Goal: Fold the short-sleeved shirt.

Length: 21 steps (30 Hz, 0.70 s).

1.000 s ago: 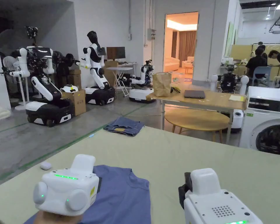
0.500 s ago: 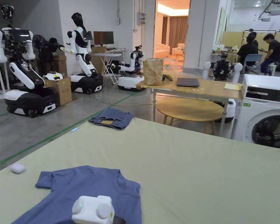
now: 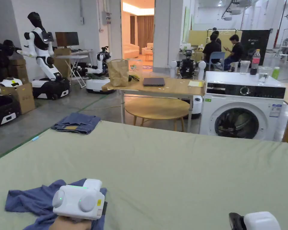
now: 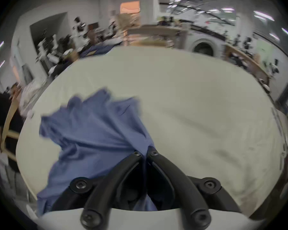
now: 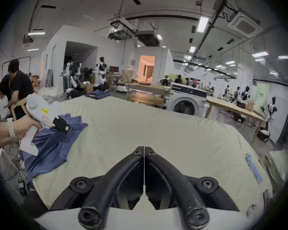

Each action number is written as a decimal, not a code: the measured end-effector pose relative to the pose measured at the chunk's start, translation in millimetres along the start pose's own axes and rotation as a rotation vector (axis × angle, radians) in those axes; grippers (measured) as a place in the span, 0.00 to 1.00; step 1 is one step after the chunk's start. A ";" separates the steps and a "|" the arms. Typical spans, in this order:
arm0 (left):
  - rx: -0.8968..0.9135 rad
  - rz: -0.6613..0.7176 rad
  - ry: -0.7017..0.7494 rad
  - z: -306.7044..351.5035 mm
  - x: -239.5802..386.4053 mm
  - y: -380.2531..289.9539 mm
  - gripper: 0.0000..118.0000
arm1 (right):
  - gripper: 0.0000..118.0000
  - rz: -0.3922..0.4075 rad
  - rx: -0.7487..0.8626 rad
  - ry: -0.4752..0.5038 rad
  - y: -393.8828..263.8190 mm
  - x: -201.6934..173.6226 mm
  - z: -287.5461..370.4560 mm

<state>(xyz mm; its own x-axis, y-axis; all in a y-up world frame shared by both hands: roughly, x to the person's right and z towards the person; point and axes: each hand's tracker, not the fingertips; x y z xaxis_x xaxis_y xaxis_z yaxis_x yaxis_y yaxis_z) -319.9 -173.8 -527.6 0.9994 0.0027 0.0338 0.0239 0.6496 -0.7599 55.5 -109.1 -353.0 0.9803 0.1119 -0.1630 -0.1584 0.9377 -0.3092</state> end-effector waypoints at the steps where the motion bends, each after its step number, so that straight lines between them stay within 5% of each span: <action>1: 0.037 -0.018 -0.057 10.6 28.1 9.1 0.00 | 0.00 -0.012 0.010 -0.025 1.6 12.5 9.9; 7: 0.200 -0.151 -0.429 79.3 222.0 58.7 0.00 | 0.00 -0.016 0.044 -0.201 1.5 88.4 72.8; 12: 0.134 -0.299 -0.616 92.2 369.1 55.7 0.00 | 0.00 -0.041 0.032 -0.333 -9.9 148.0 113.3; 16: 0.022 -0.473 -0.534 34.9 466.1 15.2 0.00 | 0.00 -0.064 -0.001 -0.400 -26.5 184.5 126.7; 21: -0.105 -0.500 -0.429 -34.7 511.3 -38.9 0.00 | 0.00 -0.089 -0.043 -0.430 -42.5 206.9 124.4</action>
<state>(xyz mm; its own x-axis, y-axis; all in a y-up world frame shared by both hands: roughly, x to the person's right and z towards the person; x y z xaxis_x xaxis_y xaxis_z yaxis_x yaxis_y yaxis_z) 191.0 -224.0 -503.3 0.7694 0.0370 0.6377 0.5062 0.5735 -0.6441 279.7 -85.0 -257.0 0.9490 0.1662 0.2678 -0.0666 0.9363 -0.3448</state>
